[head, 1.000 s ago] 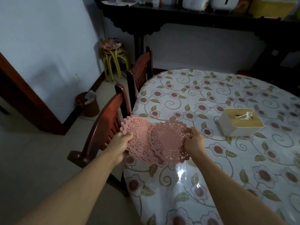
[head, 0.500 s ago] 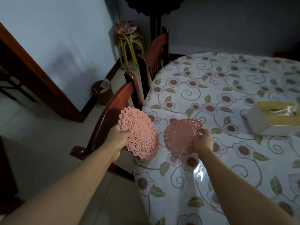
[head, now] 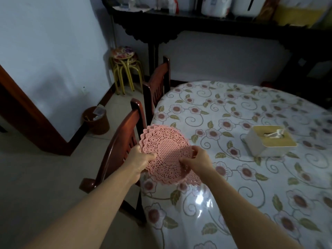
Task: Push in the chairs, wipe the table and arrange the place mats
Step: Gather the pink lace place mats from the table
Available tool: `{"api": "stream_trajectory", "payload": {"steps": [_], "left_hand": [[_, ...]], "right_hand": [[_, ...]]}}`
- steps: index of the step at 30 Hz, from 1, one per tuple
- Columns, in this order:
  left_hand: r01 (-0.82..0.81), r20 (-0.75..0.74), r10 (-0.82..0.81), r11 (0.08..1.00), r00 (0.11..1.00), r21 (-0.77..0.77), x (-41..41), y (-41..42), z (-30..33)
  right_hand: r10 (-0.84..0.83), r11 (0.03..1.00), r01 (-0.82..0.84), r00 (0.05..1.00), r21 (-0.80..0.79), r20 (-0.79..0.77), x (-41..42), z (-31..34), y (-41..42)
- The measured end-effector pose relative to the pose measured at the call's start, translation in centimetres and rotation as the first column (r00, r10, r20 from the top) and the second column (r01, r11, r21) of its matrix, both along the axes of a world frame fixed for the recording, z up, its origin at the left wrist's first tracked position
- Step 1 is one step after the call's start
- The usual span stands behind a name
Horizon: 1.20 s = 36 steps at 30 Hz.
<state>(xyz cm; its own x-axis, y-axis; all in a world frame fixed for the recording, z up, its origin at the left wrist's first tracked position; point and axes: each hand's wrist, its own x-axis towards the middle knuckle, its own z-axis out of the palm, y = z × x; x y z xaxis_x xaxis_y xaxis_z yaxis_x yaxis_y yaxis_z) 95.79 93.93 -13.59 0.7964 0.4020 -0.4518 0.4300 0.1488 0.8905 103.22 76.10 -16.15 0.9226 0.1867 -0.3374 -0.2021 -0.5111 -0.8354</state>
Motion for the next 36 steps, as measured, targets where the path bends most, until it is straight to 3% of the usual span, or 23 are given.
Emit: {"api": "stream_trajectory", "payload": {"steps": [6, 12, 19, 28, 32, 36], "left_hand": [[-0.006, 0.072, 0.018, 0.987, 0.997, -0.159, 0.0, 0.4, 1.2], [0.021, 0.112, 0.002, 0.978, 0.994, -0.210, 1.7, 0.1, 1.8], [-0.016, 0.073, 0.034, 0.973, 0.997, -0.229, 7.8, -0.6, 1.2], [-0.095, 0.034, 0.104, 0.974, 0.994, -0.205, 18.5, -1.2, -1.3], [-0.123, -0.005, 0.123, 0.989, 0.992, -0.080, 22.4, -1.4, -3.3], [-0.177, -0.047, 0.182, 0.979, 0.982, 0.096, 26.0, -0.6, -4.2]], "right_hand": [[-0.082, 0.990, 0.117, 0.932, -0.080, 0.352, -0.6, 2.6, 0.5], [-0.120, 0.988, 0.151, 0.888, -0.036, 0.444, 0.3, 3.8, 0.1], [-0.068, 0.993, 0.104, 0.904, -0.061, 0.422, 6.5, 3.1, -0.5], [-0.219, 0.975, 0.224, 0.948, 0.008, 0.232, 20.5, -0.4, -3.1], [-0.184, 0.982, 0.189, 0.971, -0.024, 0.152, 25.1, -3.0, -3.3], [-0.234, 0.972, 0.230, 0.968, 0.046, 0.087, 29.3, -5.2, -2.5]]}}
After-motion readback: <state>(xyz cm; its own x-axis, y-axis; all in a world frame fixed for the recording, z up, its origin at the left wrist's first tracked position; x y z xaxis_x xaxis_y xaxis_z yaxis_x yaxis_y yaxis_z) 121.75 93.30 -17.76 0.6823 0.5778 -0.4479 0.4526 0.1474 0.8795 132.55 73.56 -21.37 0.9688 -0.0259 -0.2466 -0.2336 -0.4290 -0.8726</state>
